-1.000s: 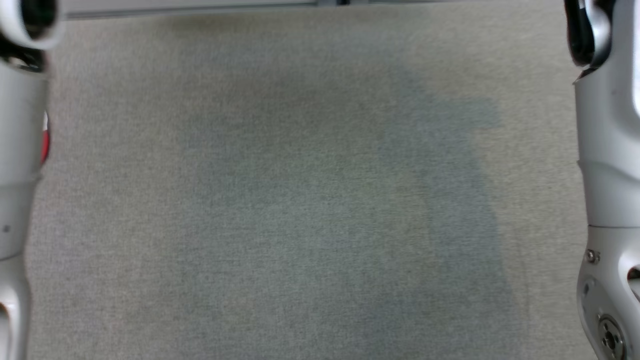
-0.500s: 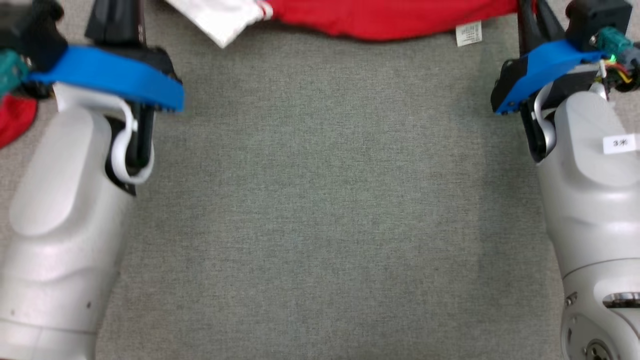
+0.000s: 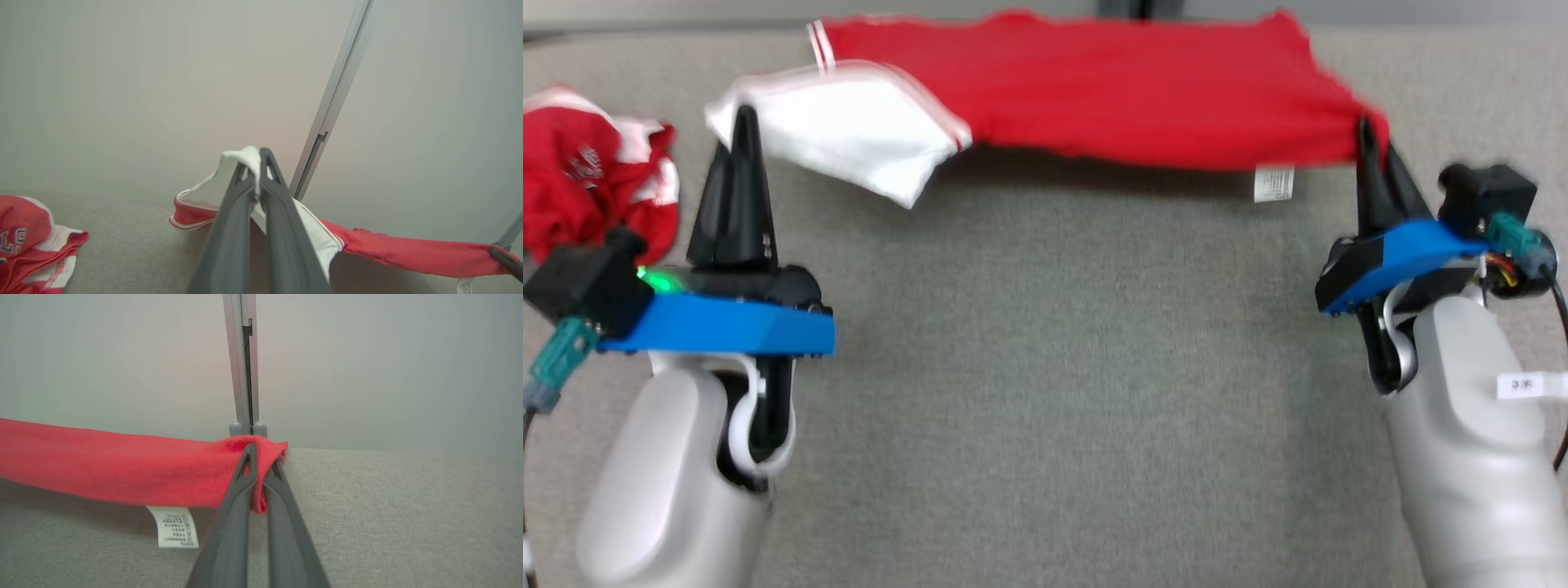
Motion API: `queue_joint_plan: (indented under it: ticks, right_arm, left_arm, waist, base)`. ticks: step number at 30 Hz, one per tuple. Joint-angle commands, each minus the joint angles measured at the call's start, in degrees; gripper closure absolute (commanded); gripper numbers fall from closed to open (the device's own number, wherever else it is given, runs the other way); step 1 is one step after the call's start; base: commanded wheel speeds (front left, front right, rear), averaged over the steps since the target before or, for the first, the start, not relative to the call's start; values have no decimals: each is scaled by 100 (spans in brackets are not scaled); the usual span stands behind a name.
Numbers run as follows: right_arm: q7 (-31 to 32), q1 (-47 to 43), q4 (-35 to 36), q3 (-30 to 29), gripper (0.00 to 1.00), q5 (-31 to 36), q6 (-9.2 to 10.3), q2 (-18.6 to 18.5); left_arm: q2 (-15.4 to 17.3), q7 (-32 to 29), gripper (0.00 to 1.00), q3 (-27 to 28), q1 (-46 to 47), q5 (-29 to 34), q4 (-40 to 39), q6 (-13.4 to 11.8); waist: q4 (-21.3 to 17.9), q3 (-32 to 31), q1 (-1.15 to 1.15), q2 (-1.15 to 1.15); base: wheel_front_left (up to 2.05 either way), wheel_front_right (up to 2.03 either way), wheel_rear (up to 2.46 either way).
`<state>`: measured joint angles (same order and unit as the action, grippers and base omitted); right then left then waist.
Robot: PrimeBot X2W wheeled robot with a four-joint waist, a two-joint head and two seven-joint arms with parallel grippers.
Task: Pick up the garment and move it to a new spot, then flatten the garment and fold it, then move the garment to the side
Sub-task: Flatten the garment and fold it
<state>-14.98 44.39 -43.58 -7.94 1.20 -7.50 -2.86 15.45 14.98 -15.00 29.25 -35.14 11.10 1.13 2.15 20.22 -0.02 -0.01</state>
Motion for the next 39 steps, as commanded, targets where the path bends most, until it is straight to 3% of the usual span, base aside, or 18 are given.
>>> queue_joint_plan:
  ticks: [1,11,22,27,39]
  right_arm:
    - [-29,-367,179,45,100,-108,1,-9]
    - [29,-2731,1821,129,100,-612,1,-17]
    - [981,-4870,3674,-75,100,-1451,1,-14]
    - [1250,-4980,3679,1,100,-1352,0,-12]
    - [1761,-4389,3196,128,100,-1176,0,-14]
  left_arm:
    - [-12,27,100,66,-306,-4,-200,-39]
    - [55,-379,100,-156,-2436,-163,-1654,-553]
    - [286,-992,100,-364,-3916,-307,-2549,-979]
    - [257,-1058,100,-459,-3995,-377,-2377,-946]
    - [189,-987,100,-471,-3088,-351,-1561,-684]
  waist:
    - [-73,-266,2,1]
    - [6,-1241,2,1]
    - [137,-1441,2,1]
    - [154,-1336,2,1]
    - [163,-1099,2,1]
  base:
    - [0,0,0]
    - [0,0,0]
    - [0,0,0]
    - [0,0,0]
    - [0,0,0]
